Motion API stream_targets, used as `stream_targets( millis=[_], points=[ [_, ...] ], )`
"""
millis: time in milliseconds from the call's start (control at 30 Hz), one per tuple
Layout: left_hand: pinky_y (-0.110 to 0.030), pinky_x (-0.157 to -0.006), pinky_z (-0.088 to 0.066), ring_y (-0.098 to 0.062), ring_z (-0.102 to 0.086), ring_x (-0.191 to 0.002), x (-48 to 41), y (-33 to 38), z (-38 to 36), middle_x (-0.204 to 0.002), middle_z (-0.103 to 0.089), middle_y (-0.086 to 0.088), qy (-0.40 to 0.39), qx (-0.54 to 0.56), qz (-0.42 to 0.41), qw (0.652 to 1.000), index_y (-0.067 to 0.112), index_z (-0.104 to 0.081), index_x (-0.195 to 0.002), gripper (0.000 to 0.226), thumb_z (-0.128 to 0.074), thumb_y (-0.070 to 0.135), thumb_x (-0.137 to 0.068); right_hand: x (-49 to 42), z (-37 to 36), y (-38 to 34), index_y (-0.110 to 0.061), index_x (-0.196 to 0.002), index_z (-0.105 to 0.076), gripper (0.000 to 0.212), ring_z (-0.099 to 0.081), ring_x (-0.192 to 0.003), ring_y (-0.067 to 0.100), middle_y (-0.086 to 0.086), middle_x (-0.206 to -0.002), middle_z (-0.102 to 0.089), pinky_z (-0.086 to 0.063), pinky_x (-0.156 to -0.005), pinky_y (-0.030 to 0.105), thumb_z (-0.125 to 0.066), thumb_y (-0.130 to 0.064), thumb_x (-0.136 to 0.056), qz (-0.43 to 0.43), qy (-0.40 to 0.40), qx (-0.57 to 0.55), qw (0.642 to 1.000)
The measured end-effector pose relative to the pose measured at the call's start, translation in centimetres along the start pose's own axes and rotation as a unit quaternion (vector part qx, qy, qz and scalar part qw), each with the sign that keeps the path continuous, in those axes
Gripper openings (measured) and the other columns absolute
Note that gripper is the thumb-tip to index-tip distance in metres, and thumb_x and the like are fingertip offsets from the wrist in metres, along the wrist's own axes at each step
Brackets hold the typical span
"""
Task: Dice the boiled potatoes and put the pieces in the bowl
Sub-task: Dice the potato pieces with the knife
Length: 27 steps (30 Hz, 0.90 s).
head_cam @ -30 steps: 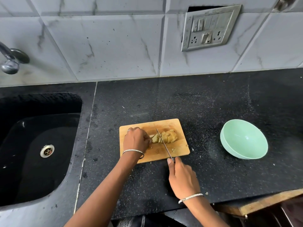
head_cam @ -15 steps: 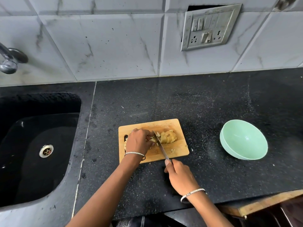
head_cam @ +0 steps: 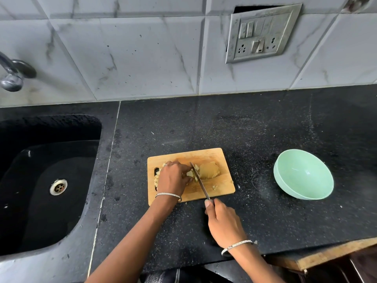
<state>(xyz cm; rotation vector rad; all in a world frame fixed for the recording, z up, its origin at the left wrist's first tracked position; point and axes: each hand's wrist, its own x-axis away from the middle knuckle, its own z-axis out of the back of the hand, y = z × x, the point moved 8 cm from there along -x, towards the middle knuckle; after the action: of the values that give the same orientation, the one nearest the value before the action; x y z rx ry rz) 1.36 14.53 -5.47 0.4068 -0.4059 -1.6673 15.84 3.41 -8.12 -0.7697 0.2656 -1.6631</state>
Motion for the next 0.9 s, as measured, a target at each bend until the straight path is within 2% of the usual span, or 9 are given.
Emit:
stream_targets(
  millis=[133, 267, 400, 533, 633, 767, 900],
  points=[
    [-0.033, -0.079, -0.048, -0.021, -0.060, -0.089, 0.2, -0.1, 0.3, -0.093, -0.073, 0.002, 0.014, 0.003, 0.005, 1.000, 0.022, -0.073, -0.103, 0.031, -0.080, 0.020, -0.073, 0.0, -0.2, 0.0, -0.019, -0.099, -0.054, 0.039, -0.064, -0.090, 0.028, 0.004, -0.092, -0.066, -0.036, -0.067, 0.035, -0.024, -0.043, -0.104, 0.002, -0.001, 0.017, 1.000],
    [-0.031, -0.080, -0.045, -0.020, -0.059, -0.089, 0.2, -0.1, 0.3, -0.094, -0.072, 0.003, 0.001, -0.011, 0.011, 1.000, 0.023, -0.074, -0.100, 0.025, -0.078, 0.023, -0.076, 0.0, -0.6, 0.0, -0.020, -0.096, -0.054, 0.039, -0.063, -0.090, 0.029, 0.004, -0.091, -0.066, -0.040, -0.068, 0.037, -0.025, -0.044, -0.104, -0.002, -0.021, 0.011, 1.000],
    [-0.029, -0.081, -0.041, -0.019, -0.060, -0.087, 0.5, -0.1, 0.5, -0.093, -0.071, 0.004, 0.007, -0.020, 0.006, 1.000, 0.023, -0.073, -0.098, 0.023, -0.075, 0.025, -0.076, 0.1, 0.0, 0.0, -0.018, -0.098, -0.060, 0.039, -0.062, -0.090, 0.024, -0.005, -0.087, -0.065, -0.044, -0.074, 0.036, -0.029, -0.041, -0.105, 0.000, -0.032, -0.019, 0.999],
    [-0.033, -0.078, -0.047, -0.020, -0.060, -0.090, 0.6, -0.1, 0.1, -0.092, -0.071, 0.005, -0.004, -0.026, 0.011, 1.000, 0.025, -0.072, -0.097, 0.022, -0.074, 0.025, -0.075, 0.1, 0.7, 0.0, -0.019, -0.096, -0.059, 0.039, -0.063, -0.085, 0.024, -0.002, -0.084, -0.066, -0.047, -0.077, 0.040, -0.029, -0.042, -0.104, 0.001, -0.009, -0.028, 1.000],
    [-0.032, -0.078, -0.047, -0.019, -0.060, -0.091, 0.5, -0.3, 0.0, -0.092, -0.072, 0.006, -0.015, -0.019, 0.013, 1.000, 0.026, -0.072, -0.099, 0.024, -0.074, 0.028, -0.076, 0.3, 0.4, -0.3, -0.020, -0.098, -0.057, 0.038, -0.063, -0.088, 0.027, 0.001, -0.086, -0.066, -0.046, -0.074, 0.039, -0.027, -0.043, -0.104, 0.009, -0.007, -0.015, 1.000],
    [-0.031, -0.077, -0.045, -0.019, -0.058, -0.090, 0.7, -0.4, -0.2, -0.091, -0.071, 0.005, -0.018, -0.034, 0.003, 0.999, 0.024, -0.073, -0.098, 0.023, -0.073, 0.032, -0.076, 0.6, -0.4, -0.2, -0.022, -0.097, -0.053, 0.037, -0.063, -0.091, 0.029, 0.002, -0.088, -0.066, -0.037, -0.066, 0.038, -0.026, -0.045, -0.104, 0.015, -0.010, 0.007, 1.000],
    [-0.034, -0.079, -0.048, -0.020, -0.060, -0.089, 0.8, -0.4, -0.3, -0.089, -0.072, 0.004, -0.022, -0.034, 0.004, 0.999, 0.022, -0.073, -0.097, 0.023, -0.074, 0.031, -0.076, 0.7, -0.4, -0.1, -0.021, -0.094, -0.050, 0.037, -0.064, -0.086, 0.031, 0.004, -0.086, -0.066, -0.040, -0.065, 0.040, -0.026, -0.046, -0.103, 0.022, 0.003, 0.015, 1.000]
  ],
)
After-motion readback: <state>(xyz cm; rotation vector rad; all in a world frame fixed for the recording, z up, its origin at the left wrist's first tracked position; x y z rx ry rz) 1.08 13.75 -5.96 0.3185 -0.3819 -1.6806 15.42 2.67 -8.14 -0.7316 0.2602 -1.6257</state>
